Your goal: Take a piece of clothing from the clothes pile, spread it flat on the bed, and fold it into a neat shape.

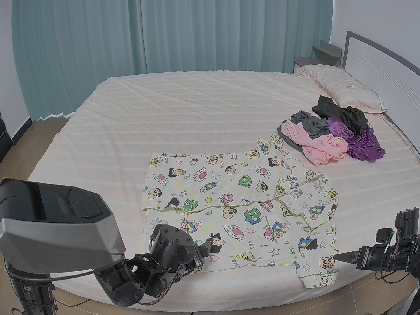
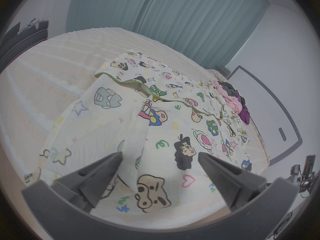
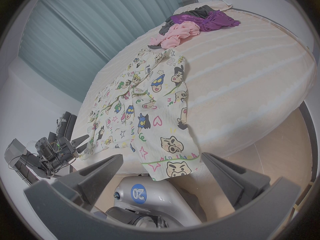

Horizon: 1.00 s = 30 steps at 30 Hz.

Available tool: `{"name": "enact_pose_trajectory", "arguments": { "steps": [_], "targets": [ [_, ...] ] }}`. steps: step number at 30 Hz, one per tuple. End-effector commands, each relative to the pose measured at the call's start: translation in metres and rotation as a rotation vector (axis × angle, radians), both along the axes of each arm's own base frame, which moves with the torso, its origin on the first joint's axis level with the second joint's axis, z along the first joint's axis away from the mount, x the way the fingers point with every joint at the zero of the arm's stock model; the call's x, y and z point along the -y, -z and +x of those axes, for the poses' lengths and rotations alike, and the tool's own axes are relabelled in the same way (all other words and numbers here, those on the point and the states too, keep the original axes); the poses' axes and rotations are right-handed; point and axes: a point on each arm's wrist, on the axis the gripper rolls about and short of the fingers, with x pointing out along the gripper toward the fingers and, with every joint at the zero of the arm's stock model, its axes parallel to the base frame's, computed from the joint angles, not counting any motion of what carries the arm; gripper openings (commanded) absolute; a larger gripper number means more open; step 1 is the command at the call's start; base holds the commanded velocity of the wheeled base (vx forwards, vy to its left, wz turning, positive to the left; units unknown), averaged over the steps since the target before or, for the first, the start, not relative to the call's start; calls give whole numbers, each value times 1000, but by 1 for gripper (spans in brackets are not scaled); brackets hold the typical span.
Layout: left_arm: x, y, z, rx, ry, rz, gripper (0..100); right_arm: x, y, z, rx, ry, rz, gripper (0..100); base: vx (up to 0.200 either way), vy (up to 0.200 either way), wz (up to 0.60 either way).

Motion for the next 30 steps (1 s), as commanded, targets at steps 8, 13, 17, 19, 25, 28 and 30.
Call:
{"name": "enact_pose_trajectory", "arguments": {
  "steps": [8, 13, 17, 19, 25, 28, 30],
  "targets": [
    [-1, -15, -4, 39, 8, -88, 100, 0, 2, -4, -17, 0, 1, 100, 0, 0, 0],
    [-6, -24, -6, 57, -6, -102, 100, 0, 2, -4, -11, 0, 1, 100, 0, 0, 0],
    [-8, -21, -6, 43, -13, -100, 100, 0, 0, -5, -5, 0, 1, 100, 0, 0, 0],
    [-8, -20, -7, 32, -19, -108, 100, 0, 0, -5, -3, 0, 1, 100, 0, 0, 0],
    [-11, -5, -2, 2, -50, -84, 100, 0, 0, -5, 0, -3, 0, 100, 0, 0, 0],
    [-11, 0, -2, -12, -51, -75, 100, 0, 0, -5, -3, -3, 0, 100, 0, 0, 0],
    [-9, 6, 0, -16, -55, -63, 100, 0, 0, -5, -1, -4, -1, 100, 0, 0, 0]
  ]
}}
